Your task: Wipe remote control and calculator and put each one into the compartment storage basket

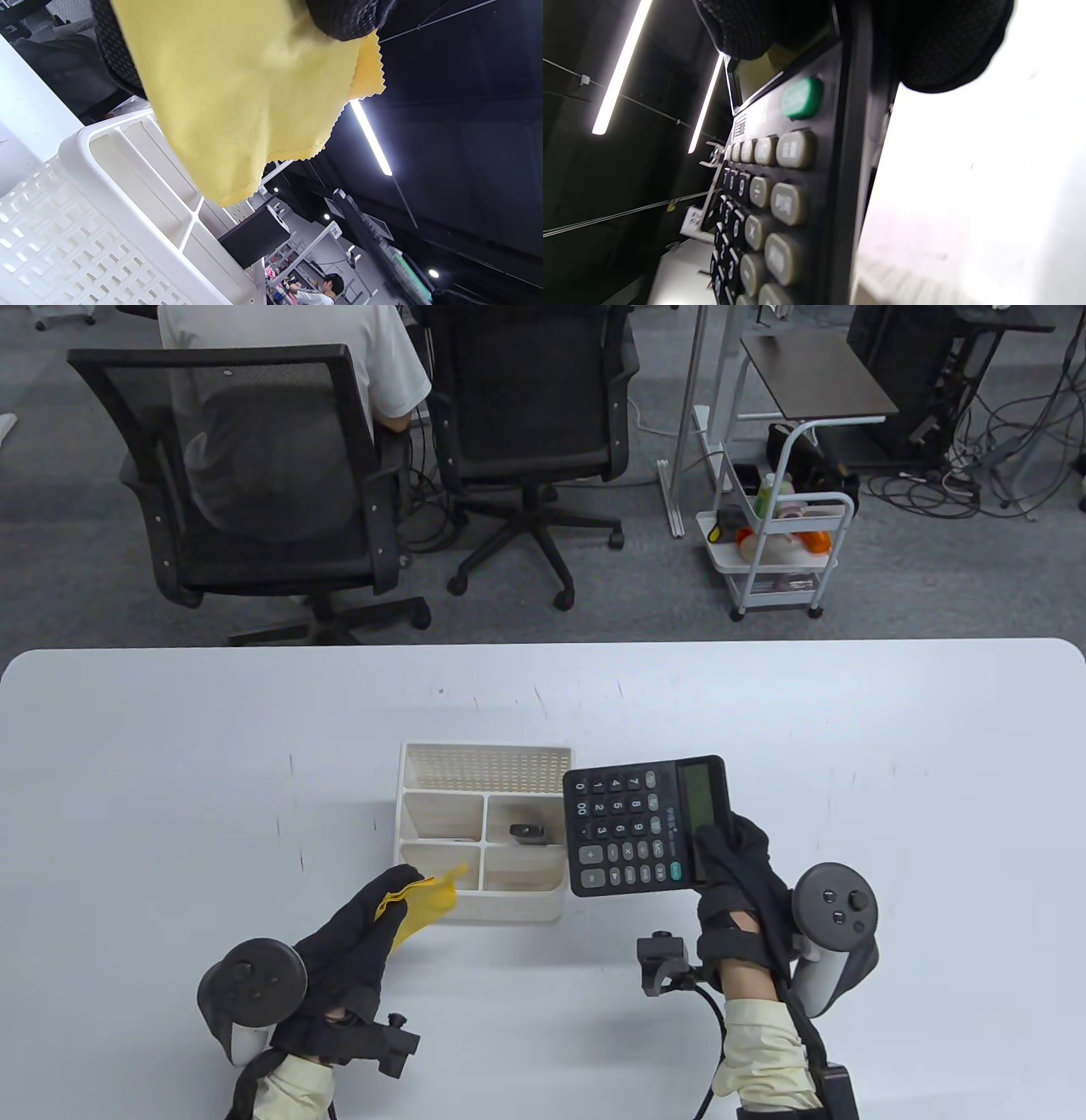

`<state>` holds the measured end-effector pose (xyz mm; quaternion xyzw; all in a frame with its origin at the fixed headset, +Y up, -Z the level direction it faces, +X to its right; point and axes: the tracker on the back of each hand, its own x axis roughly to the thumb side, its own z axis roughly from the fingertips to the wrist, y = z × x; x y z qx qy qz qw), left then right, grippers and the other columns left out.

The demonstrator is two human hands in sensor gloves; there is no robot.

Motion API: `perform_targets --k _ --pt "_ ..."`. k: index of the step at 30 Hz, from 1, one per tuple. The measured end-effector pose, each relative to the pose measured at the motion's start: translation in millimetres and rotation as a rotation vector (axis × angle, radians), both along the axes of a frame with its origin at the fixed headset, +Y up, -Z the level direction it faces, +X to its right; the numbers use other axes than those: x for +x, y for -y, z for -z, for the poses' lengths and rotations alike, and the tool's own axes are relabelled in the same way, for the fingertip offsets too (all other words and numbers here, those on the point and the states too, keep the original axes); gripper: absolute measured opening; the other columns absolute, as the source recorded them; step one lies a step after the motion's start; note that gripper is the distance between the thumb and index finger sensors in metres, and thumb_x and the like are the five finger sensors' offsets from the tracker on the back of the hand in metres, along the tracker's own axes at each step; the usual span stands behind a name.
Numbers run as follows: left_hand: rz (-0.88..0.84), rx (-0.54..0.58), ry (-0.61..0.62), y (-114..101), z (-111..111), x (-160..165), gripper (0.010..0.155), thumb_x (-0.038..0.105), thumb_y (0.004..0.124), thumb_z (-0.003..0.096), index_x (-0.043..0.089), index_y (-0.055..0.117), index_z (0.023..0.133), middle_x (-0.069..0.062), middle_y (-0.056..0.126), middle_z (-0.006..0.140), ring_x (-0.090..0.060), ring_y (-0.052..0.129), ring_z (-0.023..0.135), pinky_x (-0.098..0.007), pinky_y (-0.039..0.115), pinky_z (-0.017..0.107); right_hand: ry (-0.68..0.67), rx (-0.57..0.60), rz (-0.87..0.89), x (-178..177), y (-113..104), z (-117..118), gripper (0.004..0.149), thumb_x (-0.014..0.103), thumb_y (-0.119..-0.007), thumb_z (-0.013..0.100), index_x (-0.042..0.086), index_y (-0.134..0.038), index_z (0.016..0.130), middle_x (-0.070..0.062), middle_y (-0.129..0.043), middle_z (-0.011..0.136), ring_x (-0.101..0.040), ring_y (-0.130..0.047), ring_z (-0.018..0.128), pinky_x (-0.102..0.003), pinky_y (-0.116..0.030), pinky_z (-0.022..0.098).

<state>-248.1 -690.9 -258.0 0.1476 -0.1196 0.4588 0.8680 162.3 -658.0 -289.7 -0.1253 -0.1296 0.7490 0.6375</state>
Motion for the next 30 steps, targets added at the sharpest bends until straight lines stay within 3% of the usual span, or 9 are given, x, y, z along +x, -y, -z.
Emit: perform_targets --k 6,9,19,24,28,30 --pt "-0.015 -0.009 -0.022 -0.2 1.4 -5.2 0.043 0.038 0.068 0.056 0.028 0.075 0.097 -0.007 0.093 0.093 -0.032 0.1 0.08 -0.049 0.085 0.056 -0.121 0.006 0.199 -45.0 16.7 -3.1 0.049 0.022 -0.071 0.055 -0.004 -0.065 0.096 -0.034 -0.069 0.096 -0.037 -0.092 0.067 -0.059 -0.077 0.048" --pt "-0.022 -0.012 -0.042 -1.1 2.1 -9.9 0.043 0.038 0.068 0.056 0.027 0.076 0.097 -0.007 0.093 0.093 -0.032 0.1 0.08 -0.049 0.085 0.056 -0.181 -0.011 0.242 -66.9 26.6 -2.0 0.049 0.023 -0.073 0.055 -0.002 -0.067 0.096 -0.032 -0.081 0.089 -0.036 -0.095 0.066 -0.058 -0.078 0.048" --pt "-0.09 -0.043 -0.187 -4.1 5.7 -36.8 0.043 0.037 0.068 0.0565 0.025 0.075 0.097 -0.01 0.093 0.093 -0.033 0.1 0.079 -0.049 0.085 0.055 -0.336 -0.043 0.146 -120.3 36.0 4.3 0.049 0.024 -0.071 0.057 -0.004 -0.065 0.097 -0.025 -0.084 0.087 -0.033 -0.097 0.064 -0.055 -0.08 0.047" --pt "-0.109 -0.054 -0.229 -2.4 5.2 -44.8 0.045 0.037 0.067 0.057 0.021 0.072 0.099 -0.011 0.091 0.094 -0.034 0.098 0.081 -0.049 0.085 0.056 -0.342 -0.064 0.106 -129.4 62.1 2.5 0.049 0.025 -0.071 0.057 -0.005 -0.065 0.096 -0.025 -0.085 0.085 -0.033 -0.097 0.061 -0.054 -0.08 0.045" --pt "-0.075 -0.059 -0.2 -4.2 4.7 -35.6 0.046 0.038 0.068 0.057 0.02 0.073 0.099 -0.012 0.09 0.095 -0.035 0.096 0.083 -0.05 0.085 0.057 -0.352 -0.098 0.07 -126.7 70.8 -1.2 0.05 0.025 -0.072 0.057 -0.006 -0.066 0.096 -0.026 -0.085 0.084 -0.033 -0.098 0.06 -0.053 -0.081 0.045" --pt "-0.014 -0.037 -0.128 -4.8 4.3 -23.5 0.046 0.039 0.068 0.0568 0.021 0.074 0.099 -0.011 0.089 0.096 -0.035 0.093 0.086 -0.05 0.083 0.058 -0.335 -0.085 0.016 -124.4 69.0 -3.1 0.05 0.025 -0.073 0.057 -0.006 -0.068 0.095 -0.026 -0.088 0.084 -0.032 -0.1 0.059 -0.052 -0.083 0.044"
